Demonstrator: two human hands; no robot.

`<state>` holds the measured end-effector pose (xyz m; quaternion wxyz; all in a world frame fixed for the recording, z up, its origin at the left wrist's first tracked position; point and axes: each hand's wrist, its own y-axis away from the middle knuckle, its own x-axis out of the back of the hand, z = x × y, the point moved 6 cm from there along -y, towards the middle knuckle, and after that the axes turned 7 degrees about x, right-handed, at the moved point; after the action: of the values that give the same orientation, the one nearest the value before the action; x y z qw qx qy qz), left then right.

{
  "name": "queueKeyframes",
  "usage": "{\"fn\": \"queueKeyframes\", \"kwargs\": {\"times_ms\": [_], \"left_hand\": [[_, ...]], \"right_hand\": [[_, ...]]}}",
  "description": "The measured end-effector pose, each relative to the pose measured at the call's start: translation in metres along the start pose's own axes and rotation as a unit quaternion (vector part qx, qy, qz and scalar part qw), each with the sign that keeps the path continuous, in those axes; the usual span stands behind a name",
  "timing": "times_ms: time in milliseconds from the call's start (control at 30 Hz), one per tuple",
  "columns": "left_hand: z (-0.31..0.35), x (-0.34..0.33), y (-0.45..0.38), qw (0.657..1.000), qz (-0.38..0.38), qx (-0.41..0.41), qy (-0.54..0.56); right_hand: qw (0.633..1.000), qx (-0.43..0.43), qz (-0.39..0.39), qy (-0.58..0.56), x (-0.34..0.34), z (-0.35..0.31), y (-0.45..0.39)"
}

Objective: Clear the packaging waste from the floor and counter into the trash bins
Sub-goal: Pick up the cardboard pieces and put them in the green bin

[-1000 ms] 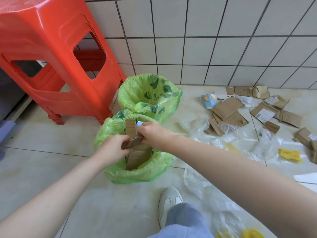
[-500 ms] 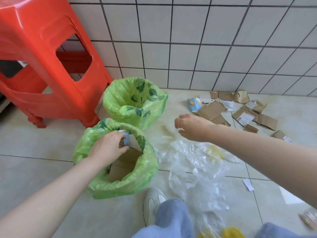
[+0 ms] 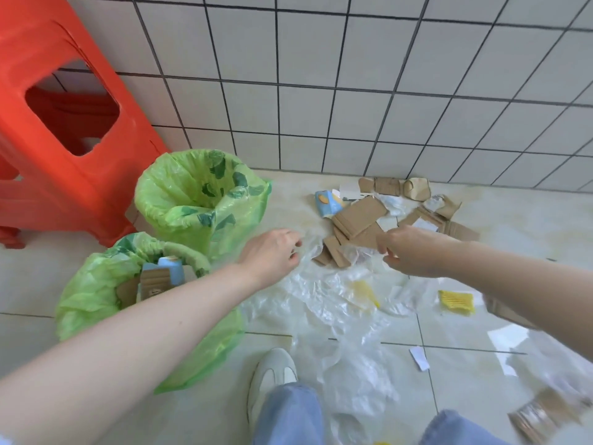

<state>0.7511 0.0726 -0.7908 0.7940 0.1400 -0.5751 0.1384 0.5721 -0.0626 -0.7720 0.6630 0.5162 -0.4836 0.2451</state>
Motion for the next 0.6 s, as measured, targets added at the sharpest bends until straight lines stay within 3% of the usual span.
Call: {"fn": "queueKeyframes", "kwargs": {"times_ms": [267,367,600], "left_hand": [[0.063,-0.087,-0.104,0.958,-0.177,-0.122,-0.188],[0.070,-0.113,-0.136,0.957,-0.209,-0.098,-0.173],[0.040,-0.188,-0.145,0.980,-0.178,0.019,-0.083]], "right_hand": [[0.996,-0.074,-0.014,-0.043,-0.056,0.111,-0.031],[0.992,-0.106,-0.024,-0.059,-0.095,0.133,-0.052],[0.970,-0.163,-0.006,-0.181,-0.165,0.145,-0.076]]}}
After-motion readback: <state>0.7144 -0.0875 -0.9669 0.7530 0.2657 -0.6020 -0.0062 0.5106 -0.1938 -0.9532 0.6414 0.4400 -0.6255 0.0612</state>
